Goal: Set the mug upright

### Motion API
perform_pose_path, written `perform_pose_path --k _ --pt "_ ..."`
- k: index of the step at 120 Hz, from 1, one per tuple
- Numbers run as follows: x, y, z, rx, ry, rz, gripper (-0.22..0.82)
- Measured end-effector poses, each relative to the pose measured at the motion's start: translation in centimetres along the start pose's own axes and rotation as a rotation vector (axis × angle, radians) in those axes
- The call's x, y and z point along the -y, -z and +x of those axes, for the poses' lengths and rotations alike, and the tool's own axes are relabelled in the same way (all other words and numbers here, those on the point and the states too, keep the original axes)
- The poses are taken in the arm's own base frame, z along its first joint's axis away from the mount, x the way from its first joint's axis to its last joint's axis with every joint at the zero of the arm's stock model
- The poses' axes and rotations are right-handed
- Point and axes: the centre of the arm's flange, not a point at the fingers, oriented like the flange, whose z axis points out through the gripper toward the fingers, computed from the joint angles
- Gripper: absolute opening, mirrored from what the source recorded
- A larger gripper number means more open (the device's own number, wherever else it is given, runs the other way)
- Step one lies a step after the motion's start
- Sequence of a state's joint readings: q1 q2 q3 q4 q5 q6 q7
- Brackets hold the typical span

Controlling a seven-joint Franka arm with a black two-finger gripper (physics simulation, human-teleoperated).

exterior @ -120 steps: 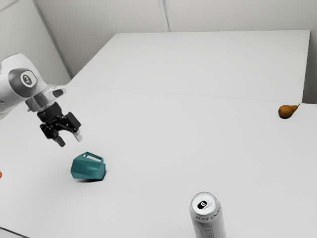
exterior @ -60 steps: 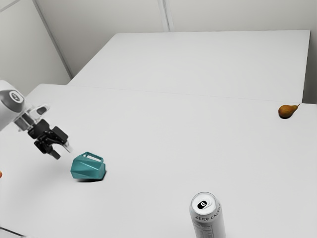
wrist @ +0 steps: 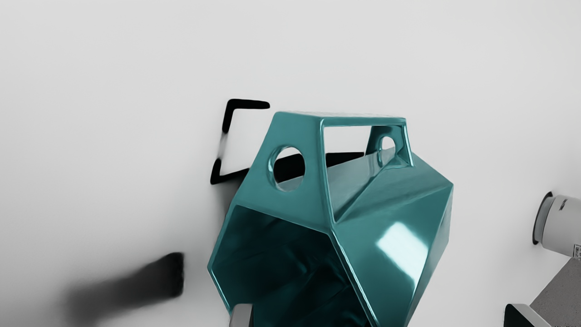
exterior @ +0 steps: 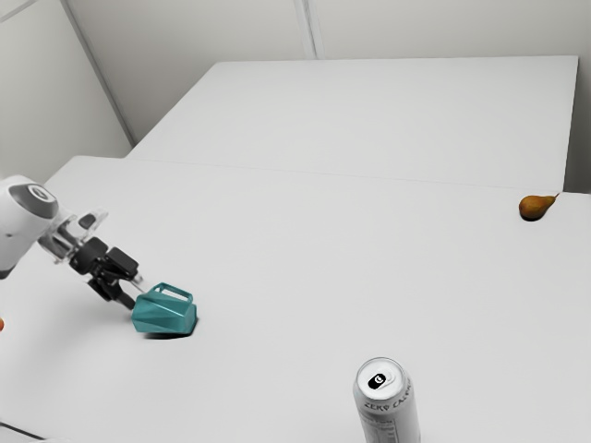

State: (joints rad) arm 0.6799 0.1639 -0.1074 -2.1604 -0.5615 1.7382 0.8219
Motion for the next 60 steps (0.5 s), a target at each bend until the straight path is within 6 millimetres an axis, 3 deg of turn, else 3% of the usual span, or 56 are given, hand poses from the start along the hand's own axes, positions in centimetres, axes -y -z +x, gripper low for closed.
perform_pose_path --k 32,60 --pt "-0.1 -1.8 -0.4 -0.001 -0.027 -0.099 0.57" --pt "0.1 -2.5 -0.4 0.006 -0.051 -0.132 0.27"
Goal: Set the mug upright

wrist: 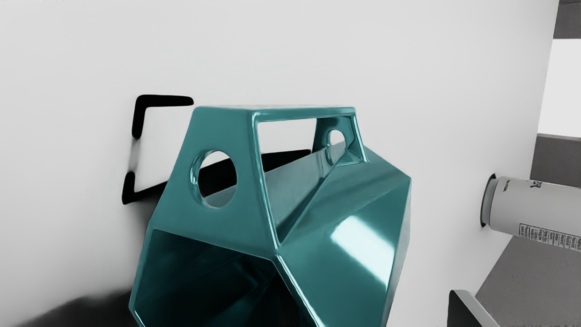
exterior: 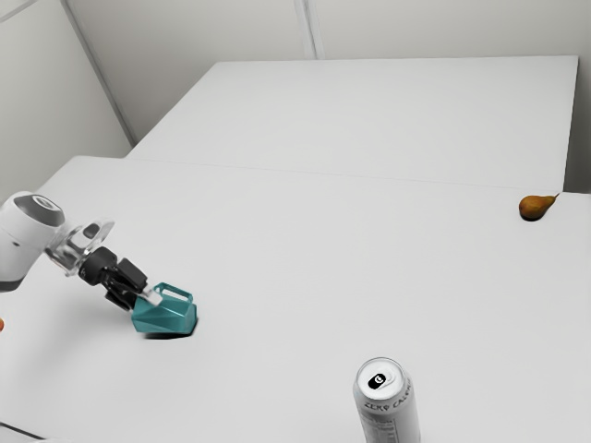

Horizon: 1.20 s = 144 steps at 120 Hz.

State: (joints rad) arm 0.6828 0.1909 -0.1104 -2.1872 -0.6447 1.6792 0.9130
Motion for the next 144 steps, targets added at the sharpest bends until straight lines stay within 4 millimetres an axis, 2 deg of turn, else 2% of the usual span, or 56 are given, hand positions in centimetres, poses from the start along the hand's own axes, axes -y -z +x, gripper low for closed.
perform_pose_path --k 21,52,85,107,128,144 --pt "-0.4 0.0 0.0 0.006 -0.030 -0.008 0.09" --pt "-0.9 0.1 0.1 0.011 -0.067 -0.011 -0.10" --pt "-1.1 0.2 0.2 0.006 -0.099 -0.005 -0.16" --pt "-2.0 0.7 0.4 0.000 -0.127 0.012 -0.17" --pt "-4.8 1.0 1.1 -0.001 -0.185 0.058 -0.17" --pt "-8.5 0.6 2.6 0.012 -0.261 0.146 -0.17"
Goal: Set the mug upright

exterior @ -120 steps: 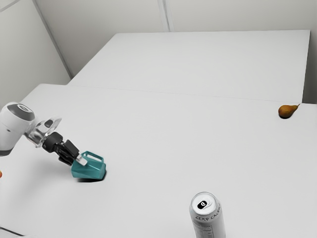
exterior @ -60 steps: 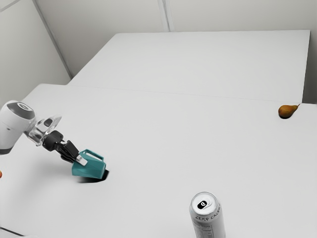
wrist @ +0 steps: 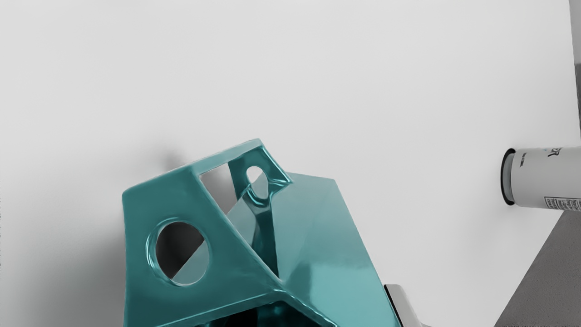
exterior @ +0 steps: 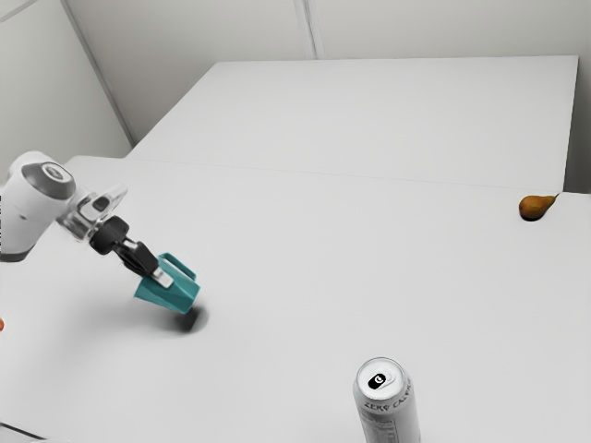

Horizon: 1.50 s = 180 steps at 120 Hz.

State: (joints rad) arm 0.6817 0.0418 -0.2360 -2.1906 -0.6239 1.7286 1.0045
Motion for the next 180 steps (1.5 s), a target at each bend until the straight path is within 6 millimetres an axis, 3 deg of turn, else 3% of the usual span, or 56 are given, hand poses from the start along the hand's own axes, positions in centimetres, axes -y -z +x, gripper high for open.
perform_pose_path --k 42,75,91,103,121,129,149,171,180 --pt "-6.6 -3.5 7.0 0.193 -0.200 0.427 -0.17" --pt "-12.0 -9.0 11.1 0.248 -0.277 0.605 -0.18" --pt "-13.9 -11.3 12.1 0.252 -0.281 0.645 -0.18" --pt "-13.3 -11.4 12.2 0.241 -0.232 0.665 -0.18" --pt "-9.1 -8.2 11.2 0.194 -0.091 0.714 -0.18" --pt "-8.0 -7.8 11.0 0.185 -0.054 0.732 -0.18" --pt "-8.1 -9.7 11.6 0.183 -0.032 0.748 -0.18" --pt "-7.8 -10.1 11.7 0.167 0.014 0.764 -0.18" --pt "-8.0 -10.2 11.8 0.159 0.028 0.767 -0.11"
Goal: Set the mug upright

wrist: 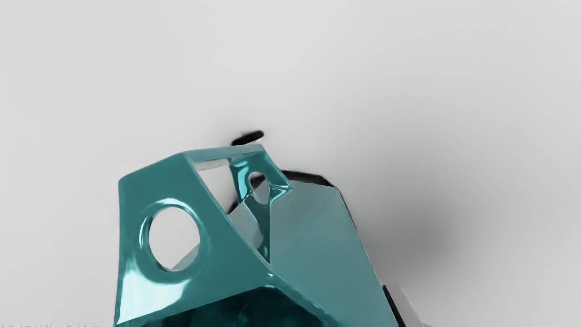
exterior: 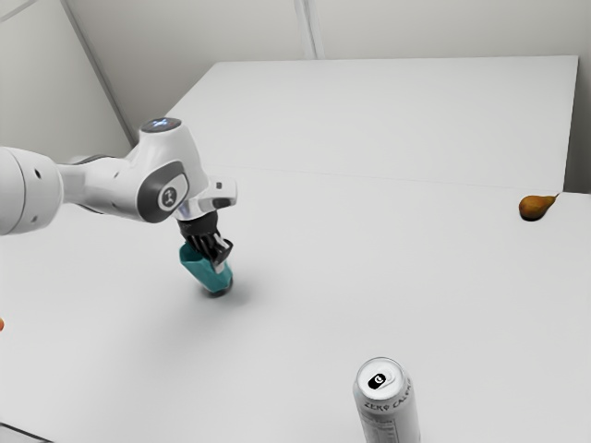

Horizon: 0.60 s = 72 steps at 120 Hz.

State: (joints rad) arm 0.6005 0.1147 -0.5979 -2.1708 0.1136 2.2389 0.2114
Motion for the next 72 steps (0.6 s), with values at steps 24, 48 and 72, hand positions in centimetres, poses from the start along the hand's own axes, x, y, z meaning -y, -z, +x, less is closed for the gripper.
perform_pose_path --k 24,48,72 --pt "-0.6 1.1 0.1 -0.018 0.034 0.016 0.18" --pt "-2.2 6.3 -0.3 -0.084 0.046 0.097 0.33" --pt "-3.7 15.9 1.6 -0.147 0.064 0.127 0.47"
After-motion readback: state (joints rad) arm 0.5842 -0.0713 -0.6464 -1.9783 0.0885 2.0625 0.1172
